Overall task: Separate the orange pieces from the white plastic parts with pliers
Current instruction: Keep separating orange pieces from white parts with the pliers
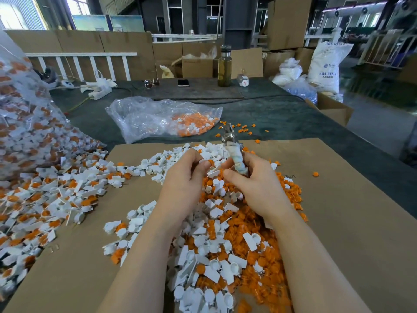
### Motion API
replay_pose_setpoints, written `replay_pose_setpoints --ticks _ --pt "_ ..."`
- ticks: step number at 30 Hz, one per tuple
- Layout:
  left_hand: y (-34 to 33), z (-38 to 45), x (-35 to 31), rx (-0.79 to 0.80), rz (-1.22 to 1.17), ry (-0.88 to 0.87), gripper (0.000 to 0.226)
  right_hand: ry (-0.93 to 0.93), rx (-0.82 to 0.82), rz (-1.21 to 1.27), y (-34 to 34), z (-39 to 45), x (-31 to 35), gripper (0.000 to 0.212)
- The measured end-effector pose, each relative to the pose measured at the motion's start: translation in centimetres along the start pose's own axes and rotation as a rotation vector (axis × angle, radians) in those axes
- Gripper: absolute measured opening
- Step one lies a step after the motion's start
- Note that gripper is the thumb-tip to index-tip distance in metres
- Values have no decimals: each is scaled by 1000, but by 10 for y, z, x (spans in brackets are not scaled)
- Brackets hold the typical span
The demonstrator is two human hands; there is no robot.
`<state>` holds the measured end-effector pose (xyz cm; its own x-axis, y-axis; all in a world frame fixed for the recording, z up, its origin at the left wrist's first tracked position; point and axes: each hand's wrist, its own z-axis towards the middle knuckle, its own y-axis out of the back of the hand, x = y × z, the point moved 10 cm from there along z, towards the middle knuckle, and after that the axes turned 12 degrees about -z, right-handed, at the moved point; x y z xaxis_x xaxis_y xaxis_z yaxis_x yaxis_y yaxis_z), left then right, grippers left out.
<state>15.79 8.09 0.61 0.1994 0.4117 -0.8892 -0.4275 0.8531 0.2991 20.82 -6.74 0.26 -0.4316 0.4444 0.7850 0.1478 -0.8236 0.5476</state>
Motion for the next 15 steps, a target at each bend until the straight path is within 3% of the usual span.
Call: replay_pose_setpoints --ticks 8,15 --pt "13 2 5 -42 -199 10 22 46 300 -177 -17 -7 5 11" --pt "15 3 -1 -14 -208 -58 22 48 365 -171 -23 -11 7 16"
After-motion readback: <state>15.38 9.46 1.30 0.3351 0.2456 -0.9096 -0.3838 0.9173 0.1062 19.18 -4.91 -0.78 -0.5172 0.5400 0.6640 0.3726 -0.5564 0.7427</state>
